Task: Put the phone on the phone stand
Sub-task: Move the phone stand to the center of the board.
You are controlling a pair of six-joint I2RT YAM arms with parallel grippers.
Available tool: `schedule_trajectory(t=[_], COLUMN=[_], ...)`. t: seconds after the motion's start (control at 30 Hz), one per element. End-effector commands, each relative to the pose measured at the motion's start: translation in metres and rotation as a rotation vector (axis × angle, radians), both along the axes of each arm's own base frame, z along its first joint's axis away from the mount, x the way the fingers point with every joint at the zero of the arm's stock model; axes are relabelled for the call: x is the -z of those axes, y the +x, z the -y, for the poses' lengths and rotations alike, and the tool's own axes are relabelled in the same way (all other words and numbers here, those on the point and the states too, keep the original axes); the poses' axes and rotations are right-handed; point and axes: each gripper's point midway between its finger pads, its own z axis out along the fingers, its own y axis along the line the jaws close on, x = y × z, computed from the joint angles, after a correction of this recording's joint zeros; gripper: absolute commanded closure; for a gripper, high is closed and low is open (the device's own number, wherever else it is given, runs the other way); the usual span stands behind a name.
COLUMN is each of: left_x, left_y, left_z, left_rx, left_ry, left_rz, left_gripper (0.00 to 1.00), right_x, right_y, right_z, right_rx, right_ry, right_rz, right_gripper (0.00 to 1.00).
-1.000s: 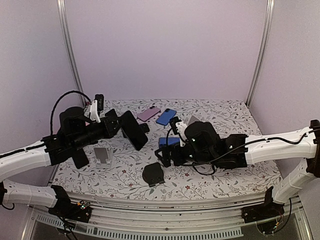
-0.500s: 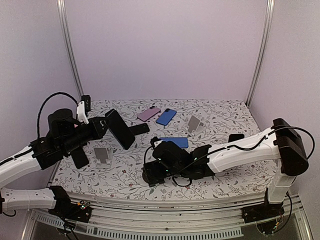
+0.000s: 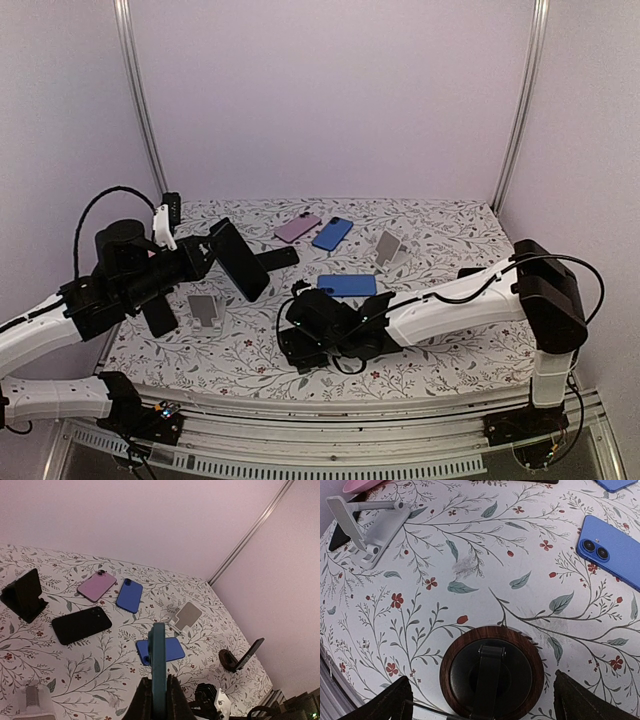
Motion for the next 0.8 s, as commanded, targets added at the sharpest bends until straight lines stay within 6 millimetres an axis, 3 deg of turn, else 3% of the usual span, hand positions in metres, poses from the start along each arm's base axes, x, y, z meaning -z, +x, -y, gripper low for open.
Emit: schedule_trajectory(t=[0.0, 0.43, 0.77], left_x=[-0.019, -0.015, -0.013], left_y=[0.001, 0.002, 0.003], left_z=[-0.004, 0.001, 0.004], left_rx=[-0.008, 0.005, 0.015], left_ry=[-0.049, -0.052, -0.049], left_rz=[0.058, 0.049, 0.043], left_gripper=[1.00, 1.00, 1.00], right_x=[0.007, 0.003, -0.011], right_y=[0.004, 0.008, 0.014], right_z=[0.002, 0.008, 0.030], right_rx=[0.036, 0.062, 0.140], right_ry=[-0.030, -0.039, -0.049], right_rz=[0.008, 0.036, 0.076], right_gripper=[0.04, 0.27, 0.30])
